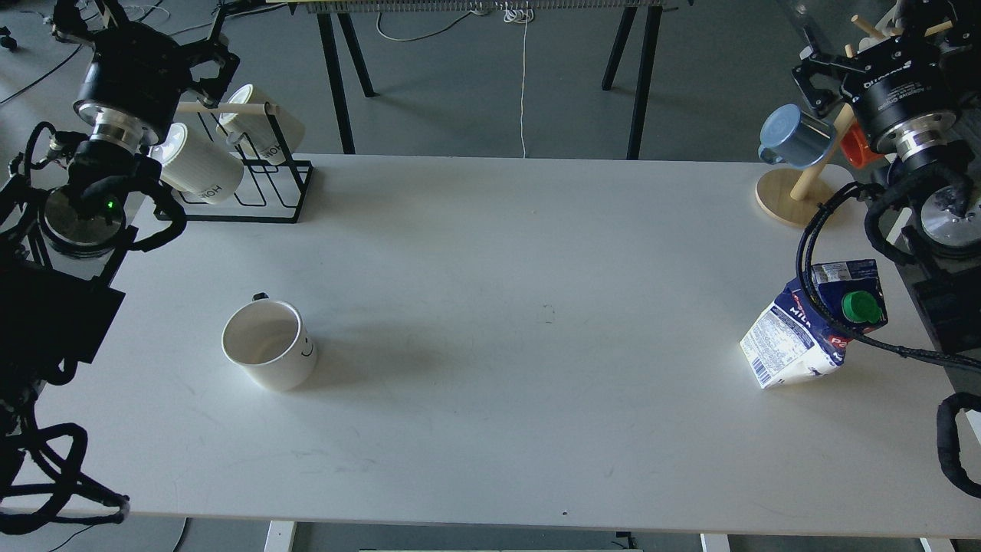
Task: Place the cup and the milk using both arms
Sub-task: 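Move the left gripper out from rest toward the white mug, then lower the left gripper and grasp the white mug's rim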
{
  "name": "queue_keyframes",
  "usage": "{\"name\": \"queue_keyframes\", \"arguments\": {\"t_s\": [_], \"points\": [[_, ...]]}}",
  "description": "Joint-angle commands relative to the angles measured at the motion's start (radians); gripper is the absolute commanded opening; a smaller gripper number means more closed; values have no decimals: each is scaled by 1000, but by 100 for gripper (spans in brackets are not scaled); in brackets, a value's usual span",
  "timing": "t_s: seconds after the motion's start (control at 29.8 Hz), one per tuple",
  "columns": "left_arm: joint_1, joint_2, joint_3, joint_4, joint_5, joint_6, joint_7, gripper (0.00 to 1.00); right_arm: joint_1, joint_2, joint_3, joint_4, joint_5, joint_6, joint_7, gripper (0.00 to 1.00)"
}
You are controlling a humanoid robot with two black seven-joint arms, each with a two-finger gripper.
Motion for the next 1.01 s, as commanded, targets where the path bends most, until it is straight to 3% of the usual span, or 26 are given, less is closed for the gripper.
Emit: {"name": "queue_keyframes", "arguments": {"t_s": [0.0,0.23,0.64,0.84,0.97], "points": [[2,75,99,-26,79,-13,21,99,-6,2,1,13,2,0,2,99],[33,348,266,-239,279,-13,6,99,-15,3,4,78,2,0,0,99],[112,679,283,-592,996,-13,-8,96,-20,3,20,85,2,0,2,99],[113,749,283,-704,1201,-13,-7,96,-21,5,24,87,5,0,10,99],[114,732,325,-747,1500,-13,6,96,-20,3,24,87,5,0,10,99]]}}
